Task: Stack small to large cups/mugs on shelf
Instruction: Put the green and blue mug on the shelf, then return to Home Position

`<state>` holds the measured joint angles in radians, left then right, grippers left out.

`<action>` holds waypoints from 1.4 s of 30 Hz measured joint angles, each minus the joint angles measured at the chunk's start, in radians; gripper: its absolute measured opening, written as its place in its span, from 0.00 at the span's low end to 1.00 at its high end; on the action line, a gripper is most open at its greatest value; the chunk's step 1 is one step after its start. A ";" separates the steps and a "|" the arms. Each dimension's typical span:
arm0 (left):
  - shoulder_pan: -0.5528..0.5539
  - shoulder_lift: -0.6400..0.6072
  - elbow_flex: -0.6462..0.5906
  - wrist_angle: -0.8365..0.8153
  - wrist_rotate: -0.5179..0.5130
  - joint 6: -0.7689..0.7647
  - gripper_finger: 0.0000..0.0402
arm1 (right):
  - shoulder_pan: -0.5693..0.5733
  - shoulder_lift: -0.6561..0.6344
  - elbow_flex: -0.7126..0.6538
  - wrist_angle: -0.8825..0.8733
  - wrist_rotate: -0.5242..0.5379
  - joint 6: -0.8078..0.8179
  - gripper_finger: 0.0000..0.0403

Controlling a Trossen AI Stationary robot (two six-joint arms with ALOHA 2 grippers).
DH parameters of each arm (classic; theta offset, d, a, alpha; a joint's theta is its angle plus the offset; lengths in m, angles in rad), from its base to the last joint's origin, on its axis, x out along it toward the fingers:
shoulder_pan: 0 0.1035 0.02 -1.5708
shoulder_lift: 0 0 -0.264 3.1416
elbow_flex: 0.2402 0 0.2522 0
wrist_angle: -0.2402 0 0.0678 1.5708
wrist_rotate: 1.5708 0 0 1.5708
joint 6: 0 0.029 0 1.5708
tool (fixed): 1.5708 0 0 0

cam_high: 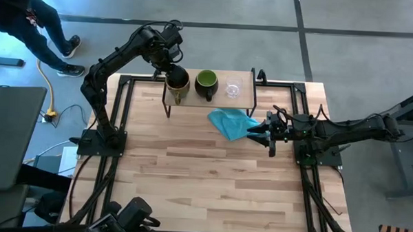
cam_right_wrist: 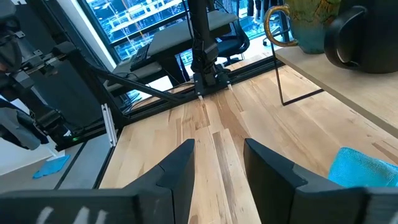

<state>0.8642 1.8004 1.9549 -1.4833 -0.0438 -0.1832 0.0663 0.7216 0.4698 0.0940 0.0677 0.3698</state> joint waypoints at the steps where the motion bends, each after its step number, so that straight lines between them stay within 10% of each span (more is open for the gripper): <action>1: 0.000 0.000 0.000 0.001 0.007 0.000 0.43 | 0.000 0.000 0.000 0.000 0.000 0.000 0.32; 25: 0.000 -0.003 0.022 -0.003 0.081 0.004 0.57 | 0.000 0.000 0.000 0.000 0.000 0.000 0.32; 42: -0.001 -0.034 0.375 -0.089 0.058 0.031 0.56 | 0.000 0.000 0.000 0.000 0.000 0.015 0.32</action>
<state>0.8635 1.7659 2.3302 -1.5719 0.0143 -0.1518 0.0662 0.7216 0.4698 0.0940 0.0673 0.3848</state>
